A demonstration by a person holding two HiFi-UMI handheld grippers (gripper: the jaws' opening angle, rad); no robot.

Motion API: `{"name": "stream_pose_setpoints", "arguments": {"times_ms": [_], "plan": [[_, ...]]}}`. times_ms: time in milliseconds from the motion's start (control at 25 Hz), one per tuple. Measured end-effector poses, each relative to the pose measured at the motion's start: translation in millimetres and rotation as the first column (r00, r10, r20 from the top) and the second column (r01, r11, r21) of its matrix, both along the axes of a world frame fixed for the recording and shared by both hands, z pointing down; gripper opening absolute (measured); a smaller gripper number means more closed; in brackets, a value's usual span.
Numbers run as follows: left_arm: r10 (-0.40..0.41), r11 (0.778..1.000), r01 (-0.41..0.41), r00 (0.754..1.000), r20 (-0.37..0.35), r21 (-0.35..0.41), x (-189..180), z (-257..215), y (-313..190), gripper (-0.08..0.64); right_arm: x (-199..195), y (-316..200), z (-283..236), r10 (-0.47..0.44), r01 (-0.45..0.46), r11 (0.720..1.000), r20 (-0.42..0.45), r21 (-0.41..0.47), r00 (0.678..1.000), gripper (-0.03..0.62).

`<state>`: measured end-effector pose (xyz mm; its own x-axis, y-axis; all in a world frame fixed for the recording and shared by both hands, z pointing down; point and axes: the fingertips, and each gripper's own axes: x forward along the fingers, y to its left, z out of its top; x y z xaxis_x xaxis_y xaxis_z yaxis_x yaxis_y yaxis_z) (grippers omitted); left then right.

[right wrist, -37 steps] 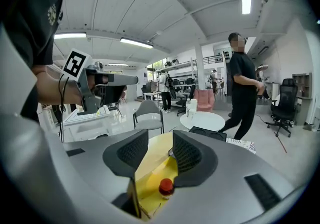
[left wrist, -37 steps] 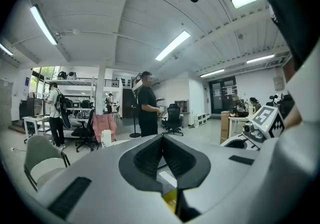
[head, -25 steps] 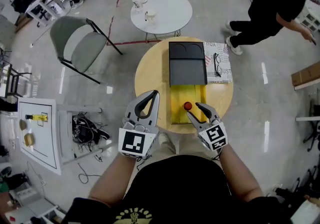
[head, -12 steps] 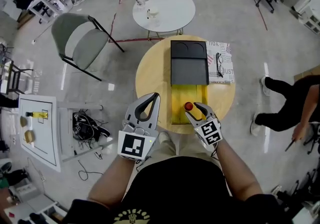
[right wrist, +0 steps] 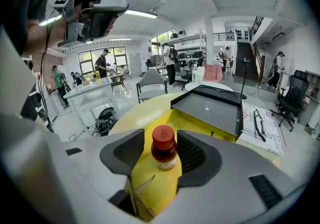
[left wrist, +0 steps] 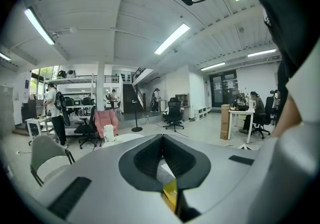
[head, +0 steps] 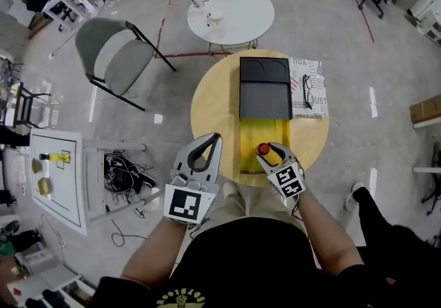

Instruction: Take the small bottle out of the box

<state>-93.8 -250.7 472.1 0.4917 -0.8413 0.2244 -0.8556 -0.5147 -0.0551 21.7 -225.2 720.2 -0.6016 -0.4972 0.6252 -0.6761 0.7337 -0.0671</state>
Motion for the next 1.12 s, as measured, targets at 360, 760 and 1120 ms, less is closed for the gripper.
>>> {"name": "stream_pose_setpoints", "arguments": {"times_ms": [360, 760, 1120], "plan": [[-0.006, 1.0, 0.006, 1.0, 0.009, -0.008, -3, 1, -2, 0.014, -1, -7, 8, -0.019, 0.023, 0.999, -0.077, 0.048, 0.997, 0.151], [-0.002, 1.0, 0.002, 1.0, -0.009, -0.002, -7, -6, -3, 0.014, 8, 3, -13, 0.03, -0.032, 0.998, -0.04, -0.045, 0.999, 0.15], [0.014, 1.0, -0.014, 1.0, -0.028, 0.015, -2, -13, -5, 0.014, 15, 9, -46, 0.042, -0.042, 0.999, -0.021, -0.019, 0.999, 0.15]]}}
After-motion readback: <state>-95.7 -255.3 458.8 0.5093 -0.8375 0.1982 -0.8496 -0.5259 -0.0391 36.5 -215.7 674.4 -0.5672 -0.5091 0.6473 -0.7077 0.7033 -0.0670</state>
